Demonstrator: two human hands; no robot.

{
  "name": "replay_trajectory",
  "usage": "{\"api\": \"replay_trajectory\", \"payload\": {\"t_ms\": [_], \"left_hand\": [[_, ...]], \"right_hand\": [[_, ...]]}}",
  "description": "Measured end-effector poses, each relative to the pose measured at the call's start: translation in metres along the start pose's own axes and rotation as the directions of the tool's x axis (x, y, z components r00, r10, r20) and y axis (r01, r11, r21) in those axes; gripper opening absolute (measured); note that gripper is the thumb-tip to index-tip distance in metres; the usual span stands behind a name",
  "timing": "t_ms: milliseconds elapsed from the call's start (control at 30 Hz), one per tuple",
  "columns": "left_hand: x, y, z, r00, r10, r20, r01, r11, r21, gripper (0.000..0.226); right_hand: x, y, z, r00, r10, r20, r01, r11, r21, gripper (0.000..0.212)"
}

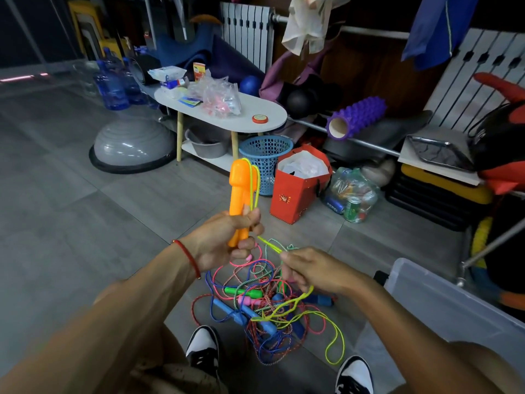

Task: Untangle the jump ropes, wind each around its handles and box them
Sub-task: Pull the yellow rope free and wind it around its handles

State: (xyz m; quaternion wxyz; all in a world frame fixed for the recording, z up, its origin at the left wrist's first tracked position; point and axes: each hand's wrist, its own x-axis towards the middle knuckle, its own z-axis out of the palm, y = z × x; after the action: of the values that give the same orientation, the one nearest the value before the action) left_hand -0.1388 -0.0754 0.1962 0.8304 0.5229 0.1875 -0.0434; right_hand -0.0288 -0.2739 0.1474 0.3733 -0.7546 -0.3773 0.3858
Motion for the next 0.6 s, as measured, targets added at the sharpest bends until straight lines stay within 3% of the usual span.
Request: {"api": "replay_trajectory", "payload": {"t_ms": [67,133,167,233,300,367,500,600], "left_hand": [[0.002,0.005,-0.007,0.990,0.067,-0.121,-0.041,0.978,0.203,0.023],[0.006,0.010,-0.019,0.941,0.195,-0.277,-0.019,0.847,0.531,0.024],[0.007,0.013,-0.028,0.912,0.259,-0.319,0.039,0.718,0.695,0.023],[0.008,0.016,-0.042,0.910,0.299,-0.288,0.177,0.348,0.921,0.017],[0.006,0.013,-0.046,0.945,0.263,-0.196,0.225,-0.084,0.971,0.023],[0.005,0.009,-0.040,0.975,0.193,-0.105,0.167,-0.341,0.925,0.035],[0.000,0.008,-0.020,0.995,0.058,0.077,-0.034,-0.534,0.845,0.037],[-0.009,0.007,-0.003,0.950,0.036,0.310,-0.248,-0.519,0.818,0.027]], "right_hand": [[-0.002,0.010,-0.018,0.999,0.018,-0.045,-0.025,0.986,-0.165,0.042],[-0.005,0.016,-0.038,0.991,0.016,-0.134,-0.070,0.911,-0.408,0.041],[-0.008,0.017,-0.047,0.983,0.002,-0.183,-0.097,0.855,-0.510,0.040],[-0.015,0.008,-0.061,0.968,-0.066,-0.241,-0.099,0.782,-0.615,0.038],[-0.022,-0.009,-0.068,0.954,-0.196,-0.227,-0.010,0.735,-0.677,0.040],[-0.025,-0.028,-0.070,0.918,-0.349,-0.190,0.115,0.690,-0.715,0.038],[-0.021,-0.061,-0.071,0.800,-0.557,-0.224,0.278,0.674,-0.685,0.019],[-0.010,-0.067,-0.070,0.773,-0.553,-0.311,0.291,0.745,-0.600,0.012]]}}
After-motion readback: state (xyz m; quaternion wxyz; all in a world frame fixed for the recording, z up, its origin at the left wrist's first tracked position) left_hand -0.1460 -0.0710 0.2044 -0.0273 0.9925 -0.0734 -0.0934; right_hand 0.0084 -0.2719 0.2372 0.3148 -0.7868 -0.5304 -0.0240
